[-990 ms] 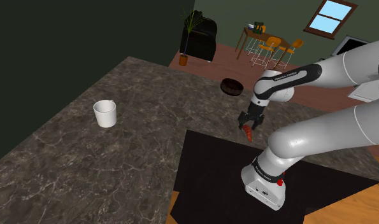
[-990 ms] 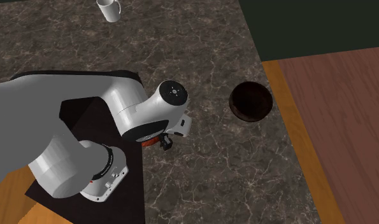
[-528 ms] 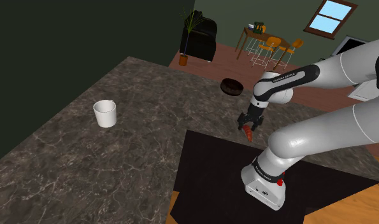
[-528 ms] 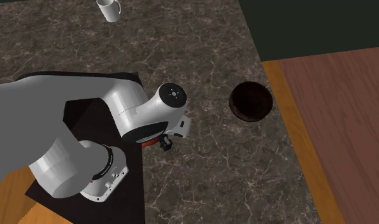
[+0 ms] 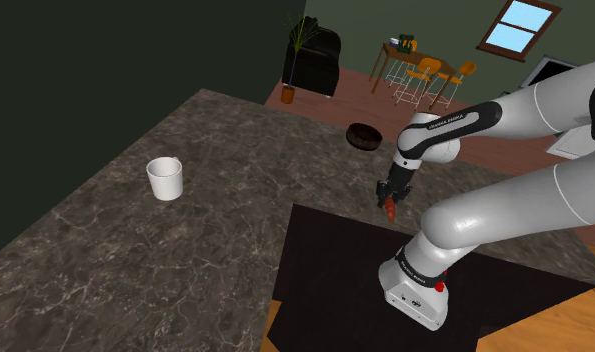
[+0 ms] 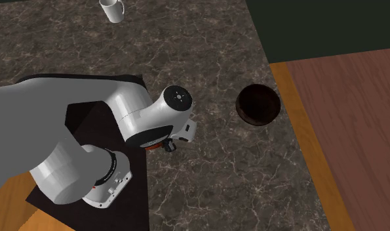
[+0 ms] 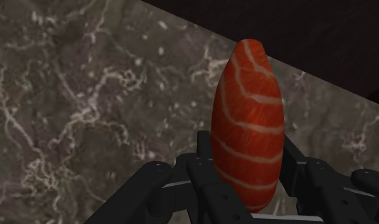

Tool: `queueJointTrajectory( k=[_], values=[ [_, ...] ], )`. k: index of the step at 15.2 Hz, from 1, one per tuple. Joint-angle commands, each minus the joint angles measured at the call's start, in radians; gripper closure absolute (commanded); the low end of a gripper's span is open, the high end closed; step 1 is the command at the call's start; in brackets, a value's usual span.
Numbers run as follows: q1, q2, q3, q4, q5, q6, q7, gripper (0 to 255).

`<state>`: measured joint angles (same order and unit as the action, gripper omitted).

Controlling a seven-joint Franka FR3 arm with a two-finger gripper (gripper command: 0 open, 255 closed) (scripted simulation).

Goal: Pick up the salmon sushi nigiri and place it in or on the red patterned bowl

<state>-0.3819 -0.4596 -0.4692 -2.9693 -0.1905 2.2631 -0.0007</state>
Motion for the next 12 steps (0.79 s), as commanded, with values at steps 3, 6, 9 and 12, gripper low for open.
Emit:
queueJointTrajectory(
  k=[3,6,9,12],
  values=[
    [0.0,0.0,0.0,0.0,0.0,0.0,0.0,255],
    [-0.007,-0.038,0.01,0.008,-0.004,-0.045,0.008,255],
    [-0.016,-0.091,0.025,0.021,-0.005,-0.111,0.017,255],
    [-0.022,-0.139,0.04,0.038,-0.003,-0.175,0.024,255]
  ],
)
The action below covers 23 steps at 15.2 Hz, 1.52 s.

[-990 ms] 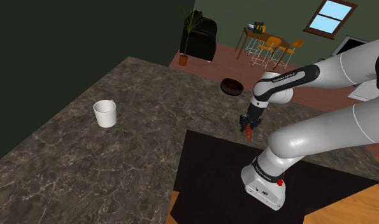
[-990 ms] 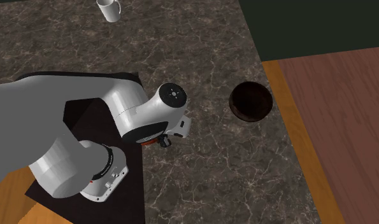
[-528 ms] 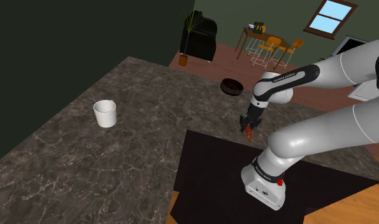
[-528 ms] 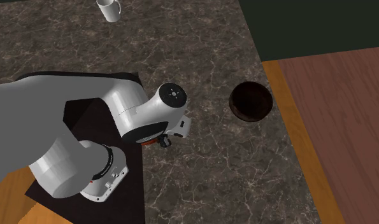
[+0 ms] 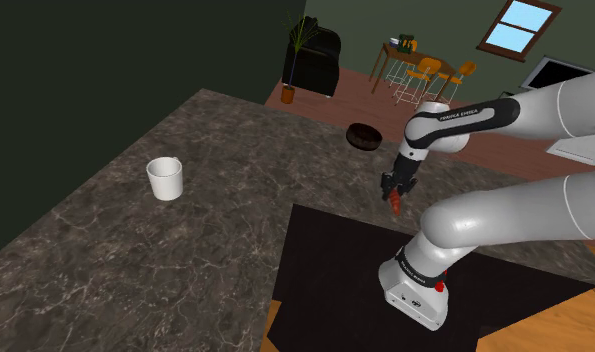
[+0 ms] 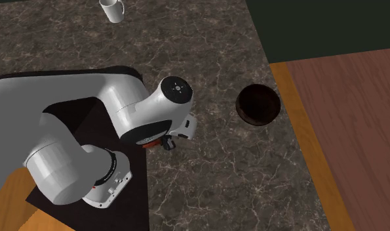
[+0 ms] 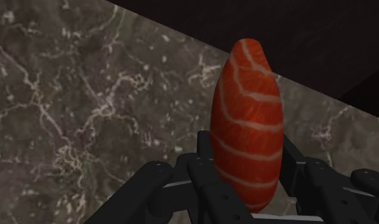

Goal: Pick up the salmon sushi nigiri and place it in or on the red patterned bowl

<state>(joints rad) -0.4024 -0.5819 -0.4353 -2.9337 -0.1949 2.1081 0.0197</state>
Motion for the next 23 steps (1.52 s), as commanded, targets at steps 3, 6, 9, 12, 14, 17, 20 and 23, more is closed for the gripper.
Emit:
queueJointTrajectory(
  k=[3,6,9,12,14,17,20,23],
  values=[
    [-0.006,-0.059,0.019,0.022,0.005,-0.081,0.01,255],
    [-0.008,-0.096,0.033,0.044,0.01,-0.139,0.016,255],
    [-0.009,-0.128,0.045,0.068,0.017,-0.195,0.021,255],
    [-0.009,-0.156,0.057,0.094,0.024,-0.249,0.025,255],
    [-0.008,-0.172,0.065,0.113,0.029,-0.283,0.028,255],
    [-0.007,-0.192,0.076,0.142,0.037,-0.333,0.032,255],
    [-0.006,-0.209,0.087,0.174,0.045,-0.38,0.035,255],
    [0.017,-0.11,0.065,0.241,0.052,-0.347,0.018,255]
  ],
)
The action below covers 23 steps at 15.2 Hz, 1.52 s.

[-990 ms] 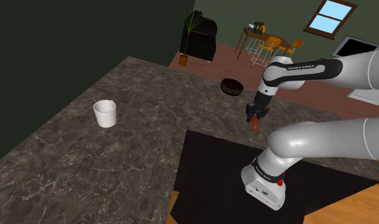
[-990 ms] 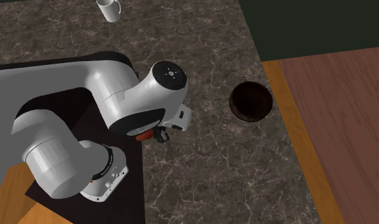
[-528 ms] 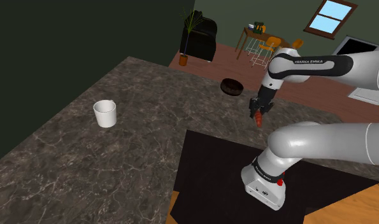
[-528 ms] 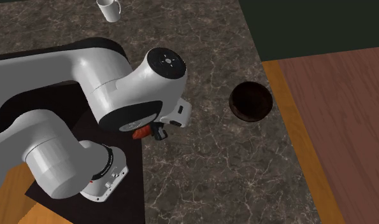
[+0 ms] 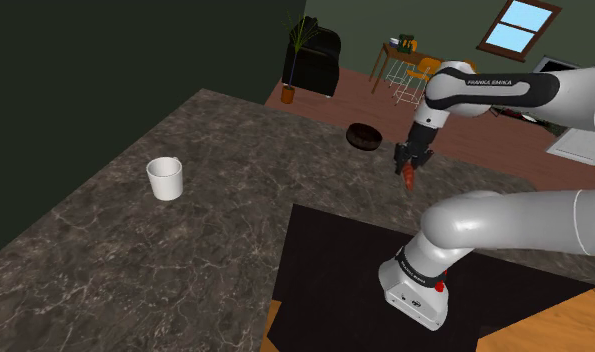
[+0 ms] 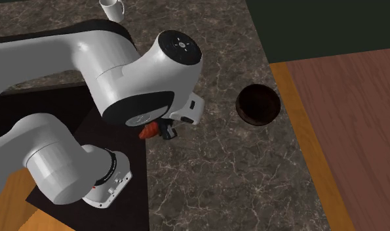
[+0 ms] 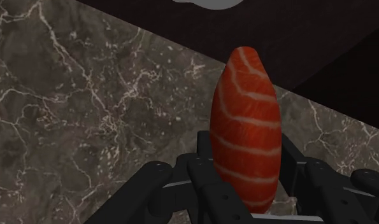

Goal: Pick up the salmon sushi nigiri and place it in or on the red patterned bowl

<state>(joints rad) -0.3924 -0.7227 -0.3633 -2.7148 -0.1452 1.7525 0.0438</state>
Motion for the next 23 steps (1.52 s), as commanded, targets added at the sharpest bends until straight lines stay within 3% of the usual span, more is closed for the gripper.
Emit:
queueJointTrajectory(
  k=[1,7,13,18,23],
  values=[
    [0.018,0.08,-0.018,0.056,0.007,0.025,-0.015,255],
    [0.076,0.357,-0.08,0.271,0.062,0.083,-0.088,255],
    [0.106,0.622,-0.13,0.518,0.156,0.079,-0.182,255],
    [0.092,0.843,-0.148,0.755,0.252,0.032,-0.262,255],
    [0.036,1.067,-0.141,1.034,0.345,-0.055,-0.32,255]
  ],
)
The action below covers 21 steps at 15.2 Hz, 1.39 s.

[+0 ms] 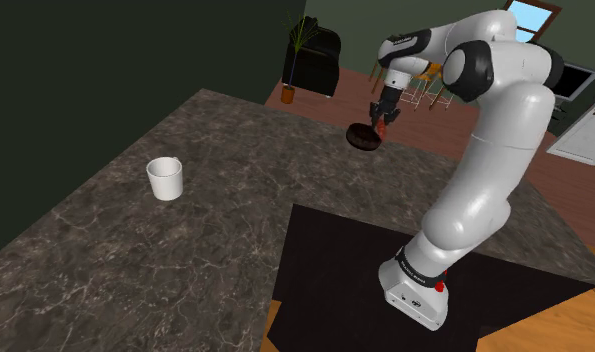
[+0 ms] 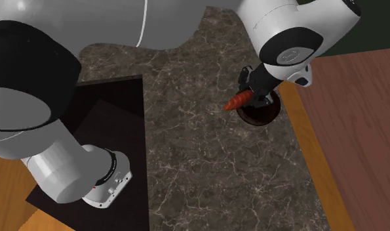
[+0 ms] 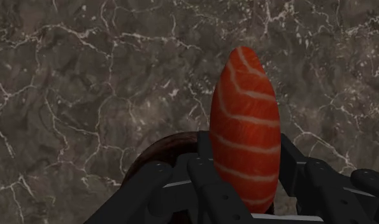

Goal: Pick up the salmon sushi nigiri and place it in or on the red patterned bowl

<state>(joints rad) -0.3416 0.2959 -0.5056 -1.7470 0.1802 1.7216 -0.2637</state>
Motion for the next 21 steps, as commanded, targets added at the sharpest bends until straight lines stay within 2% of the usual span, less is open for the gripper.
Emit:
queueJointTrajectory(
  k=[1,7,19,21],
  values=[
    [-0.03,0.095,0.006,0.13,0.037,-0.047,-0.02,255],
    [-0.158,0.392,0.044,0.59,0.127,-0.222,-0.03,255],
    [-0.144,0.423,0.054,0.472,0.141,-0.078,-0.049,255],
    [-0.144,0.423,0.054,0.472,0.141,-0.078,-0.049,255]
  ],
)
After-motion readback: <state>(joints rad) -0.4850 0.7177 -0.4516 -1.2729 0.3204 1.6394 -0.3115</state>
